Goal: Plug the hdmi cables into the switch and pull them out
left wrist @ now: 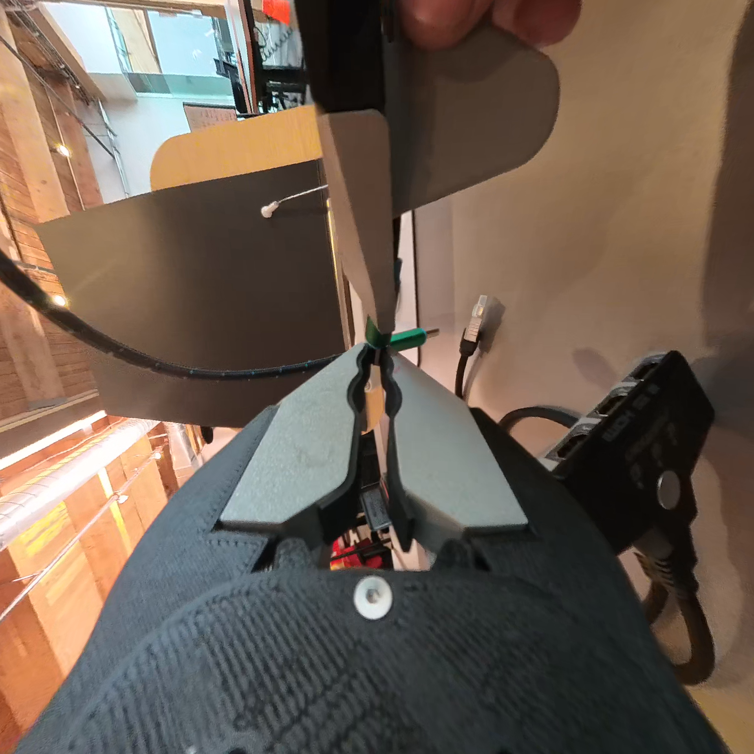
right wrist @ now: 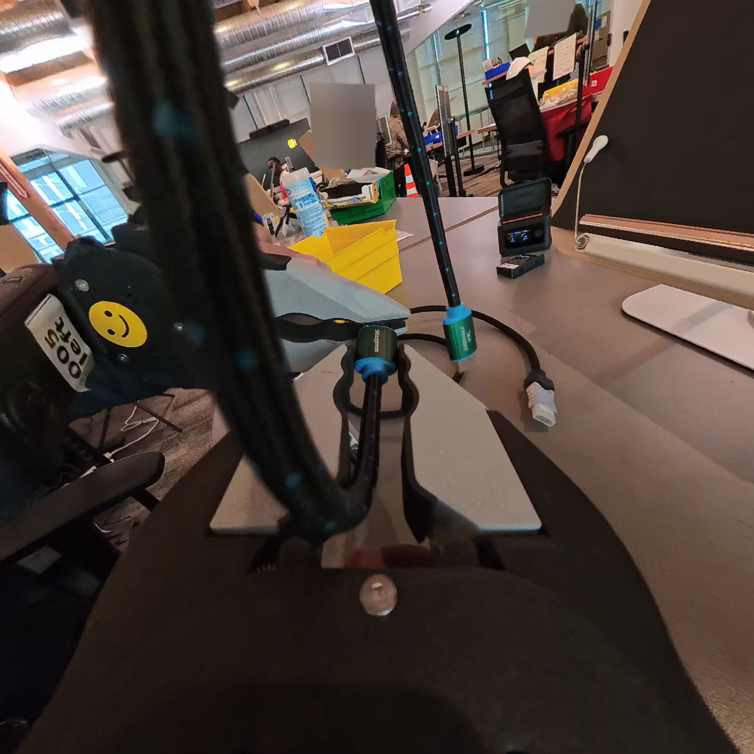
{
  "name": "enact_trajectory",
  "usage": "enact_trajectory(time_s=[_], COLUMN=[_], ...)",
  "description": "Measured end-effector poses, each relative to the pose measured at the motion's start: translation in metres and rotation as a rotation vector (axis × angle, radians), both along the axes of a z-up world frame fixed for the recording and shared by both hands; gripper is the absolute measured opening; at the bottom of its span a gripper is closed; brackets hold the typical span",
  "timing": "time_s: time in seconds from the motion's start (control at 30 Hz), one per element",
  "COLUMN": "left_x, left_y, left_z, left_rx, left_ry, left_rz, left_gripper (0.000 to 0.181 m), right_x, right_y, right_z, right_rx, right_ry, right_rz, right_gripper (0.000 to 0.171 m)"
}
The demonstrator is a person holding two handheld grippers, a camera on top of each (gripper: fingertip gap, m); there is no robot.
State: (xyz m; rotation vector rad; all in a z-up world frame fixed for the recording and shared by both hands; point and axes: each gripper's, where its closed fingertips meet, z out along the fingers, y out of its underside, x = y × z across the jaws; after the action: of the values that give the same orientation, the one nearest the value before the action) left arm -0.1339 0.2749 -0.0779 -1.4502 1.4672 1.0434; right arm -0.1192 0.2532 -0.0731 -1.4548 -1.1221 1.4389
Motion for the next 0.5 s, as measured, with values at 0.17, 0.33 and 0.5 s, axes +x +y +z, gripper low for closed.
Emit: enact_trajectory(time_s=[0.17,0.33,0.5], left_x=[0.000,-0.006,-0.031], left_y=[-0.002,-0.008,-0.032], left_z=[-0.007,0.001,0.003], left_rx=[-0.060,-0.101,-0.255], left_ry=[-0.044,-0.188,-0.388], left_rz=[0.015,0.042,0.103], left_gripper=[0.002,0.014,0.032], right_x=[0.001,0.002,0.001], right_y=[0.000,-0.001,-0.001], right_z=[-0.001,-0.001,-0.005], right_rx=[0.032,-0.024,-0.036], right_ry=[-0.025,-0.017,-0.035], right_rz=[-0.012,0.020,0.027], right_gripper=[0.019,0.018,0.018])
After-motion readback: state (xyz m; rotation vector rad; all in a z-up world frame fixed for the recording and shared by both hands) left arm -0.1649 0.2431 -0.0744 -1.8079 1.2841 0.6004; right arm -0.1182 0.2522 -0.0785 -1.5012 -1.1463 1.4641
